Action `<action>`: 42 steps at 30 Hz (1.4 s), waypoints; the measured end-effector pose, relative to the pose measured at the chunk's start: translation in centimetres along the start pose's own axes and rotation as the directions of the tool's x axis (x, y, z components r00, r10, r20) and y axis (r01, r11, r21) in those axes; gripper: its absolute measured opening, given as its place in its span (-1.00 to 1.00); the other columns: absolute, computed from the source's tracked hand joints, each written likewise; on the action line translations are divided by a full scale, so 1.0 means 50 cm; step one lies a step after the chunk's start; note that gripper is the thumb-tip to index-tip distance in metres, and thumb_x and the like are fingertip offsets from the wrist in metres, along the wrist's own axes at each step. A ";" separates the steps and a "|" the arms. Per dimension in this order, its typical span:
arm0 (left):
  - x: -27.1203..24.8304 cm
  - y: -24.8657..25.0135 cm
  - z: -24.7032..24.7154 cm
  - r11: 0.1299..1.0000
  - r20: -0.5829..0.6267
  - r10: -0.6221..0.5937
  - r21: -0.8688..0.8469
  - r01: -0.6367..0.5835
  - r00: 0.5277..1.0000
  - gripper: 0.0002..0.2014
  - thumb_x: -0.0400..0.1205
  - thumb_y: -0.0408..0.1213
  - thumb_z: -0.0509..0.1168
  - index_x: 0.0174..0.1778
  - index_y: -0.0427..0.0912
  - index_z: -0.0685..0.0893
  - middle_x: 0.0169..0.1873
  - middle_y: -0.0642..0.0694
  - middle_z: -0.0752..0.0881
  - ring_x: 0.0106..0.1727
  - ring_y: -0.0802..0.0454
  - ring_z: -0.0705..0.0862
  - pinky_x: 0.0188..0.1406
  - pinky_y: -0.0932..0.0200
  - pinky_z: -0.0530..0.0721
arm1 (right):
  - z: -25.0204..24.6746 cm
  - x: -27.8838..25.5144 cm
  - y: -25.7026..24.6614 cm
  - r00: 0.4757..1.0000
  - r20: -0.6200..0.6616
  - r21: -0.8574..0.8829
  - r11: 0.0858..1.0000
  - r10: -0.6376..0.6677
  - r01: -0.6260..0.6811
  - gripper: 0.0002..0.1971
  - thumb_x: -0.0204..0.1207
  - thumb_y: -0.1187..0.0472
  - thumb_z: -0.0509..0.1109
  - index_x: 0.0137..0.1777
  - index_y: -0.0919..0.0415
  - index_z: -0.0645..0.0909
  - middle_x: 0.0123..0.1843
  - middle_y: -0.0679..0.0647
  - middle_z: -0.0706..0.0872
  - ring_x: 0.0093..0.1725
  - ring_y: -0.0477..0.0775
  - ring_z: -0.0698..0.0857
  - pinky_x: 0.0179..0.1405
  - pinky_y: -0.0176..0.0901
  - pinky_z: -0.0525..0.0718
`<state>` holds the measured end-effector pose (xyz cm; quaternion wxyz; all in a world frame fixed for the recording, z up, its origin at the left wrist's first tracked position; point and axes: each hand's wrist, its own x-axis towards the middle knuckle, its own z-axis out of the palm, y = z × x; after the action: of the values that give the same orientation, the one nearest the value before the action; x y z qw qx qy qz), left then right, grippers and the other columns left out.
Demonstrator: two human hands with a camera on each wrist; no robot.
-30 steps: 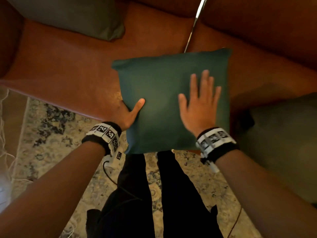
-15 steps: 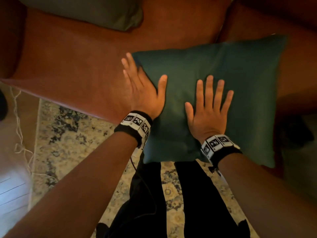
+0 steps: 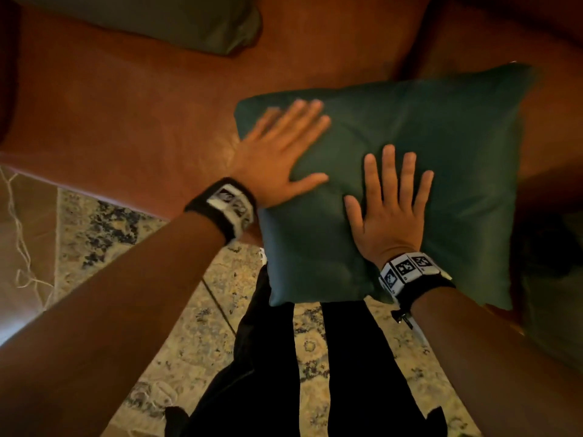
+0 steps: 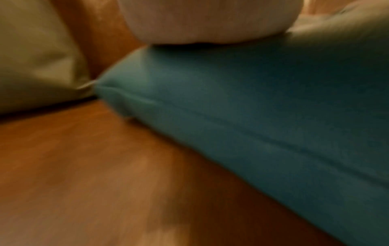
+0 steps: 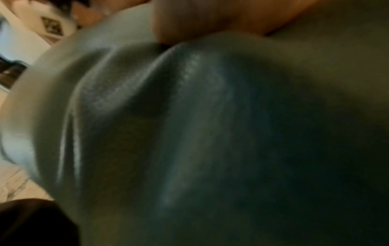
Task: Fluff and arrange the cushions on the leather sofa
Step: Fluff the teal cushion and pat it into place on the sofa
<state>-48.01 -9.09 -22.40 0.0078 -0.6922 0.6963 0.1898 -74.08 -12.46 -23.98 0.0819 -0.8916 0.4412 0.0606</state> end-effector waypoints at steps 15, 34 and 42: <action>-0.036 -0.098 -0.014 0.962 0.153 -0.228 -0.120 0.247 0.962 -0.17 0.71 0.43 -0.27 0.83 0.04 0.11 0.81 0.00 0.14 0.82 -0.01 0.11 0.80 -0.05 0.01 | -0.005 -0.010 0.015 1.000 0.026 0.005 1.000 0.001 -0.001 -0.28 0.80 -0.27 -0.04 0.86 0.07 0.03 0.88 0.16 0.06 0.85 0.35 0.01 0.80 0.40 -0.17; -0.100 0.045 -0.011 0.992 -0.079 0.127 -0.006 -0.128 0.989 -0.14 0.78 0.31 -0.09 0.79 -0.34 0.09 0.77 -0.40 0.12 0.80 -0.23 -0.05 0.79 -0.16 -0.19 | -0.008 -0.009 0.006 1.000 0.015 -0.026 0.999 0.026 -0.025 -0.26 0.81 -0.27 -0.06 0.87 0.11 0.00 0.88 0.19 0.03 0.85 0.36 0.00 0.80 0.43 -0.15; -0.088 -0.022 0.018 0.971 -0.039 -0.239 -0.032 0.238 0.970 -0.24 0.78 0.32 -0.15 0.85 -0.01 -0.02 0.82 -0.22 -0.05 0.83 -0.30 -0.10 0.78 -0.30 -0.15 | -0.033 -0.011 0.003 1.000 0.018 0.005 1.000 0.017 -0.017 -0.27 0.82 -0.27 -0.03 0.87 0.08 0.03 0.88 0.16 0.04 0.85 0.34 0.00 0.80 0.43 -0.10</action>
<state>-47.02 -4.55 -22.32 0.0061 -0.7748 0.6054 0.1821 -74.46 -12.44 -22.26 0.0877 -0.8871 0.4480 0.0682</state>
